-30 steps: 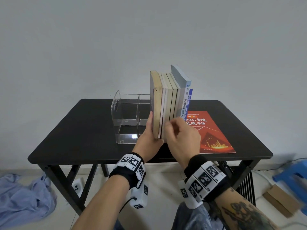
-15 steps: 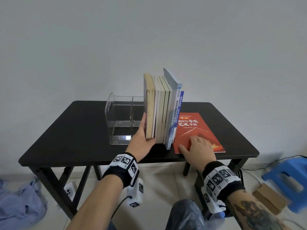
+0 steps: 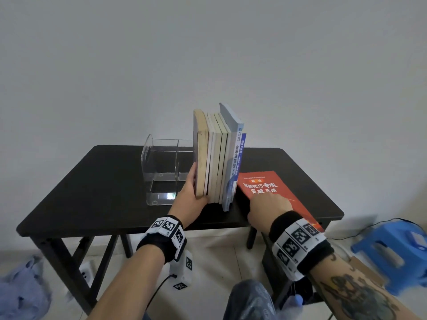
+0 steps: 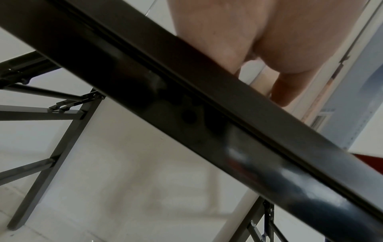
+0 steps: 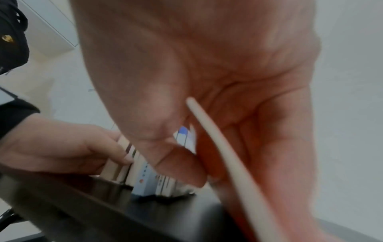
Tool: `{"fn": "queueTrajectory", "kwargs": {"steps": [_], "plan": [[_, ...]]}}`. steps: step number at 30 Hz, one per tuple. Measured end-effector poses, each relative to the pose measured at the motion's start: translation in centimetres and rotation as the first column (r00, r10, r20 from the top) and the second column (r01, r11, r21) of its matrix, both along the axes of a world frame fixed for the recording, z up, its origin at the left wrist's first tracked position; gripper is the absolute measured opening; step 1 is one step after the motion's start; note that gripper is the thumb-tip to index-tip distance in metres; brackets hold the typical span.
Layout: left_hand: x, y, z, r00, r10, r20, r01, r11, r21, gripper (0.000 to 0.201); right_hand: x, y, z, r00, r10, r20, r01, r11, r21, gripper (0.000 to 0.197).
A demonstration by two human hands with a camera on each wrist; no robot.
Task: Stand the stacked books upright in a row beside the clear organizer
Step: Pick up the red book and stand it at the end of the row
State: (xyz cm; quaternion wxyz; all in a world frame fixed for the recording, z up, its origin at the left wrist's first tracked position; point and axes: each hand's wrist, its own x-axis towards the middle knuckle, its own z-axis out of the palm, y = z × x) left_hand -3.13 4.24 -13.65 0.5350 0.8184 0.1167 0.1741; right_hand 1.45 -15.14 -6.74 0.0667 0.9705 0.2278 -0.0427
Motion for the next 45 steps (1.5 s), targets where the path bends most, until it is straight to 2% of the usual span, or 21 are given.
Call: {"fn": "queueTrajectory", "kwargs": {"steps": [4, 6, 8, 10, 12, 13, 14, 16, 17, 19, 24, 28, 30, 31, 34, 37, 40, 41, 43, 45], "plan": [[0.0, 0.0, -0.1, 1.0, -0.015, 0.013, 0.015, 1.0, -0.009, 0.1, 0.7, -0.3, 2.4, 1.0, -0.002, 0.012, 0.002, 0.999, 0.04, 0.019], [-0.1, -0.1, -0.2, 1.0, -0.024, 0.015, 0.024, 1.0, -0.008, 0.101, 1.4, -0.8, 3.8, 0.996, -0.094, 0.003, 0.092, 0.977, 0.19, 0.029], [-0.1, 0.0, -0.2, 0.999, -0.032, 0.014, 0.032, 0.999, -0.01, 0.103, 1.8, -1.3, 5.8, 0.982, -0.18, 0.058, 0.146, 0.916, 0.374, 0.034], [0.0, 0.1, -0.4, 0.999, -0.042, 0.018, 0.042, 0.999, -0.01, 0.104, 1.7, -1.9, 7.8, 0.959, -0.23, 0.163, 0.089, 0.795, 0.6, 0.026], [0.2, 0.3, -0.6, 0.999, -0.047, 0.026, 0.047, 0.999, -0.004, 0.106, 1.1, -2.3, 9.6, 0.93, -0.261, 0.258, -0.063, 0.58, 0.812, 0.026], [0.2, 0.3, -0.6, 0.998, -0.05, 0.028, 0.05, 0.999, -0.002, 0.106, 0.5, -2.3, 10.4, 0.912, -0.274, 0.304, -0.149, 0.47, 0.87, 0.027], [0.3, 0.3, -0.6, 0.998, -0.051, 0.03, 0.051, 0.999, -0.001, 0.106, -0.1, -2.1, 11.1, 0.901, -0.279, 0.332, -0.211, 0.387, 0.898, 0.024], [0.4, 0.3, -0.7, 0.998, -0.046, 0.037, 0.046, 0.999, 0.003, 0.105, -1.1, -1.4, 11.7, 0.904, -0.269, 0.331, -0.24, 0.322, 0.916, 0.017], [0.4, 0.3, -0.7, 0.998, -0.043, 0.044, 0.043, 0.999, 0.002, 0.104, -1.5, -0.9, 11.8, 0.914, -0.268, 0.304, -0.222, 0.298, 0.928, 0.025], [0.4, 0.4, -0.9, 0.998, -0.035, 0.048, 0.035, 0.999, 0.003, 0.104, -1.8, 0.2, 11.7, 0.944, -0.237, 0.23, -0.185, 0.198, 0.963, 0.038], [0.3, 0.4, -1.1, 0.999, -0.023, 0.043, 0.021, 0.999, 0.029, 0.103, -2.8, 2.2, 11.9, 0.974, -0.134, 0.18, -0.172, 0.067, 0.983, 0.054], [0.3, 0.5, -1.4, 0.999, -0.028, 0.043, 0.027, 0.999, 0.035, 0.104, -4.4, 3.9, 12.3, 0.987, -0.027, 0.161, -0.162, -0.031, 0.986, 0.05], [0.3, 0.4, -1.4, 0.999, -0.023, 0.042, 0.022, 0.999, 0.028, 0.104, -5.0, 5.1, 12.0, 0.987, 0.025, 0.158, -0.157, -0.025, 0.987, 0.047], [0.3, 0.5, -1.3, 0.999, -0.019, 0.04, 0.018, 1.0, 0.018, 0.103, -5.3, 5.8, 11.7, 0.984, 0.038, 0.173, -0.174, 0.01, 0.985, 0.047], [0.4, 0.5, -1.5, 0.999, -0.007, 0.038, 0.008, 1.0, -0.013, 0.1, -6.1, 7.3, 10.3, 0.963, 0.083, 0.256, -0.267, 0.182, 0.946, 0.049], [0.2, 0.3, -1.5, 0.997, 0.032, 0.077, -0.028, 0.998, -0.049, 0.093, -5.8, 8.6, 8.5, 0.956, 0.134, 0.261, -0.292, 0.341, 0.893, 0.044], [0.1, -0.1, -1.4, 0.985, 0.085, 0.148, -0.066, 0.989, -0.131, 0.111, -5.1, 9.3, 6.5, 0.969, 0.136, 0.204, -0.244, 0.446, 0.861, 0.023], [0.1, -0.3, -1.4, 0.982, 0.11, 0.151, -0.086, 0.984, -0.154, 0.119, -5.0, 9.7, 6.0, 0.976, 0.119, 0.181, -0.216, 0.472, 0.855, 0.024], [0.0, -0.4, -1.5, 0.981, 0.133, 0.14, -0.112, 0.982, -0.15, 0.126, -5.3, 10.0, 5.2, 0.982, 0.111, 0.155, -0.19, 0.495, 0.848, 0.045], [-0.1, -0.6, -1.5, 0.979, 0.125, 0.16, -0.111, 0.989, -0.096, 0.124, -5.8, 9.9, 4.7, 0.973, 0.154, 0.171, -0.226, 0.512, 0.829, 0.066]]}}
